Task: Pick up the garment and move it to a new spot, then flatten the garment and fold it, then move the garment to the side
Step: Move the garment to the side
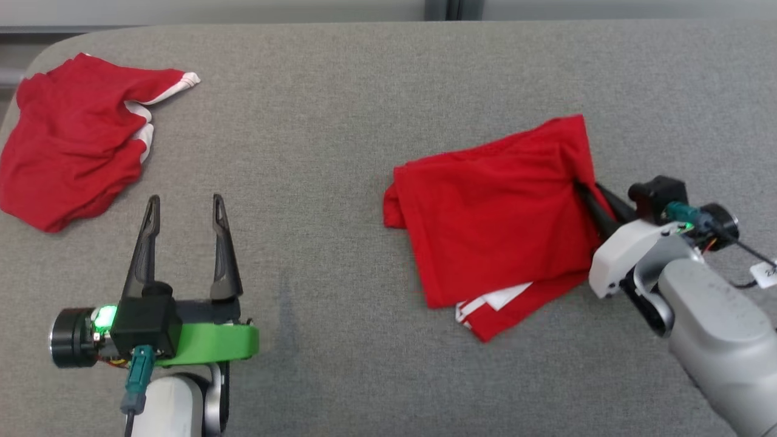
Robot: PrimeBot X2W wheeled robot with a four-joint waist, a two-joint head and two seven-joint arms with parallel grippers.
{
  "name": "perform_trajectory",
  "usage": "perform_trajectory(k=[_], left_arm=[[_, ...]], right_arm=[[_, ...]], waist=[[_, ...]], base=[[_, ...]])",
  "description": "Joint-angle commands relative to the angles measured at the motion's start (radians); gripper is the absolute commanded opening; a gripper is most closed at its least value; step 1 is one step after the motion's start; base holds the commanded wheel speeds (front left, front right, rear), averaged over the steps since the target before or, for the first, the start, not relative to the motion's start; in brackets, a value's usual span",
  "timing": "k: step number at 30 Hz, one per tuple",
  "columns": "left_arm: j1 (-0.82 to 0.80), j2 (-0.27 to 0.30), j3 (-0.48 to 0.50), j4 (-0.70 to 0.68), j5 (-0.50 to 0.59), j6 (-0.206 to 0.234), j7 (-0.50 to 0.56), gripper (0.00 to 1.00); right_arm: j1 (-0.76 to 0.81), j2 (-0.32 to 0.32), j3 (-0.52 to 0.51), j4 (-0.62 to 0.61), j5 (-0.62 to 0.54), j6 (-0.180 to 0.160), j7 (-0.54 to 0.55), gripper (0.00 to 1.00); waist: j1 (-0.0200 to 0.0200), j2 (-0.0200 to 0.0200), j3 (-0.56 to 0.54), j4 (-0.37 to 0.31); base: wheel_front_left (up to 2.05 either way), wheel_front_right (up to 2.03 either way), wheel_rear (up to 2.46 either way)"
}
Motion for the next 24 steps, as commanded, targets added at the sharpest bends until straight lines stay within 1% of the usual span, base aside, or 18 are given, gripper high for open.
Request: perform_trajectory(k=[1,6,8,14,20,24], left_arm=[[-0.037,0.0,-0.007,-0.016,0.013,0.006,-0.003,1.0],[-0.106,0.001,-0.036,-0.056,0.036,0.02,-0.003,1.0],[-0.129,0.004,-0.044,-0.064,0.046,0.024,-0.003,1.0],[-0.186,0.037,-0.065,-0.087,0.087,0.039,-0.001,1.0],[-0.222,0.088,-0.064,-0.115,0.129,0.06,-0.001,1.0],[-0.234,0.121,-0.057,-0.136,0.148,0.063,0.0,1.0]], right_arm=[[-0.046,-0.035,0.014,-0.007,0.012,-0.002,-0.004,0.0],[-0.172,-0.141,0.079,-0.018,0.039,-0.002,-0.005,0.0],[-0.222,-0.181,0.099,-0.018,0.063,-0.002,-0.005,0.0],[-0.337,-0.277,0.137,-0.017,0.117,-0.002,-0.005,0.0],[-0.406,-0.342,0.125,0.0,0.168,-0.002,-0.005,0.0],[-0.442,-0.38,0.121,0.027,0.195,-0.002,-0.005,0.0]], waist=[[0.0,0.0,0.058,-0.022],[0.0,0.0,0.141,-0.07],[0.0,0.0,0.176,-0.098],[0.0,0.0,0.286,-0.199],[0.0,0.0,0.376,-0.29],[0.0,0.0,0.423,-0.333]], base=[[0.0,0.0,0.0],[0.0,0.0,0.0],[0.0,0.0,0.0],[0.0,0.0,0.0],[0.0,0.0,0.0],[0.0,0.0,0.0]])
